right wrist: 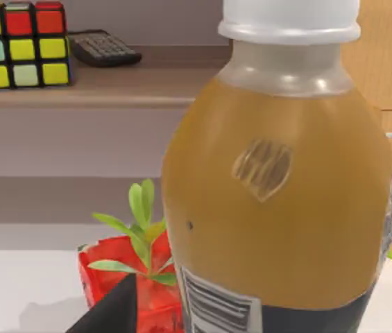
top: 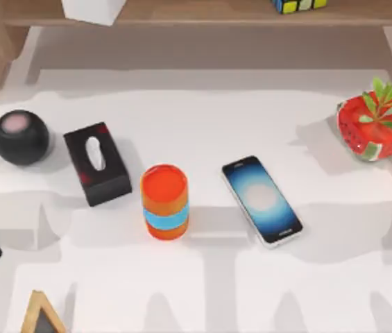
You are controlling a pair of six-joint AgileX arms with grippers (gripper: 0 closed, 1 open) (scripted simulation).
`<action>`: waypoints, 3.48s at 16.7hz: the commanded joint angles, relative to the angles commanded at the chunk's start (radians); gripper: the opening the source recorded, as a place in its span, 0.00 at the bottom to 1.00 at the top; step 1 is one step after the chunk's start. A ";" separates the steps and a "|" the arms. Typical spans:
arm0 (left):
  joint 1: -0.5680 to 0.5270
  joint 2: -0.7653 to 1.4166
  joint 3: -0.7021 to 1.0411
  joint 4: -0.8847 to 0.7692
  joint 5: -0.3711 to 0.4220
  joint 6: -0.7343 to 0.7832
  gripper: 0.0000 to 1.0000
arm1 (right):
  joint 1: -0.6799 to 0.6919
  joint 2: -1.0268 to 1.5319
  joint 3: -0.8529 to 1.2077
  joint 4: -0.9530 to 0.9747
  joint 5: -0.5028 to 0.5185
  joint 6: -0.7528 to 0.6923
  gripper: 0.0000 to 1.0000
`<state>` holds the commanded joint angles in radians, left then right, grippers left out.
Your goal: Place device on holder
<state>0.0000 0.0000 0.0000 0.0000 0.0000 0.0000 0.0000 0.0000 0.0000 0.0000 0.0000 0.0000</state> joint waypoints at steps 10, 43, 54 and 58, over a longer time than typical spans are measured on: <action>0.000 0.000 0.000 0.000 0.000 0.000 1.00 | 0.074 0.305 0.364 -0.160 -0.004 0.021 1.00; 0.000 0.000 0.000 0.000 0.000 0.000 1.00 | 0.560 2.244 1.799 -1.125 0.003 0.153 1.00; 0.000 0.000 0.000 0.000 0.000 0.000 1.00 | 0.574 2.320 1.670 -0.920 0.004 0.167 1.00; 0.000 0.000 0.000 0.000 0.000 0.000 1.00 | 0.574 2.320 1.670 -0.920 0.004 0.167 0.70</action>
<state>0.0000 0.0000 0.0000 0.0000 0.0000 0.0000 0.5737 2.3203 1.6698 -0.9202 0.0037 0.1672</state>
